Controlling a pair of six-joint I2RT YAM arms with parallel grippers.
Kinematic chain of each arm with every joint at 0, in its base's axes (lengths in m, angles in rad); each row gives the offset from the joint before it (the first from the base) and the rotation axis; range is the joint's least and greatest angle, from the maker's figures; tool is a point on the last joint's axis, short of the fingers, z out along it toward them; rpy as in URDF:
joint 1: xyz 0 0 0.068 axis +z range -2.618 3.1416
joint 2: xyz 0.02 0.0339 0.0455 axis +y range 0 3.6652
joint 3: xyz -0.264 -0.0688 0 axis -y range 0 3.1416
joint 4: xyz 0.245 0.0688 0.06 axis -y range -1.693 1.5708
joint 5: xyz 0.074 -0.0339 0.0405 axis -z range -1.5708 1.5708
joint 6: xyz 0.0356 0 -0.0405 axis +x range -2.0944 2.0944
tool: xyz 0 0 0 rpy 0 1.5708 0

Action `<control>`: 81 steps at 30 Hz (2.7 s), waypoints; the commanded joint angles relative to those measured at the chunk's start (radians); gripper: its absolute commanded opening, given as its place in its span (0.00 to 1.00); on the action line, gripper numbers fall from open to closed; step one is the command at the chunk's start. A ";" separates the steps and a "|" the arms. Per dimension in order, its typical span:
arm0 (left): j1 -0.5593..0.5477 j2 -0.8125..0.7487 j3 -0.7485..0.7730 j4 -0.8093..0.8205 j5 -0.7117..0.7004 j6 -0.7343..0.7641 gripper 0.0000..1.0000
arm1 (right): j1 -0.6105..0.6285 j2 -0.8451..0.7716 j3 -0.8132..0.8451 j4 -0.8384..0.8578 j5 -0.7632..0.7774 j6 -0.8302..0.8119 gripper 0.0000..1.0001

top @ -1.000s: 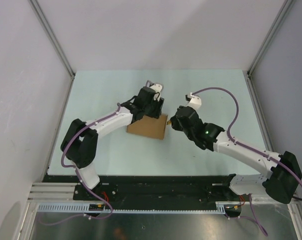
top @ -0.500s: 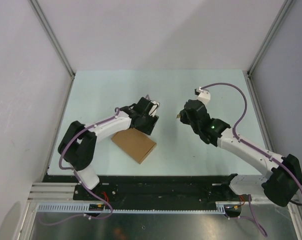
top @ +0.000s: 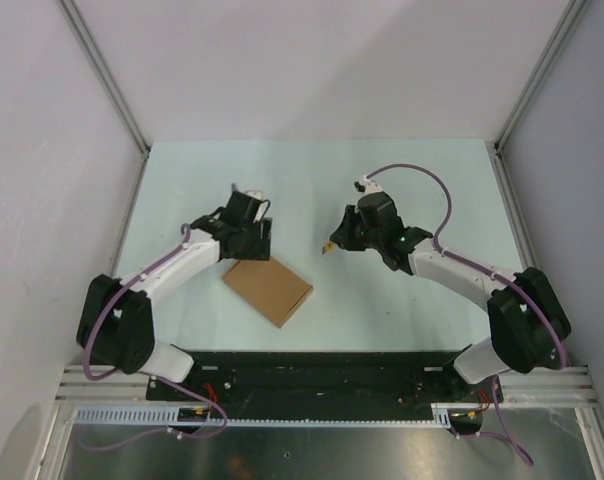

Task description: Unpack the express box

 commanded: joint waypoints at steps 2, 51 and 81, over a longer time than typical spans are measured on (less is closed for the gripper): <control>0.040 -0.116 -0.130 -0.126 0.012 -0.184 0.69 | -0.013 0.045 0.010 0.171 -0.135 -0.026 0.00; 0.157 0.225 -0.078 0.334 0.377 -0.079 0.38 | -0.065 0.030 0.046 0.029 0.010 -0.030 0.00; 0.239 0.309 -0.135 0.161 0.347 -0.054 0.00 | -0.054 0.053 0.044 0.062 0.027 -0.010 0.00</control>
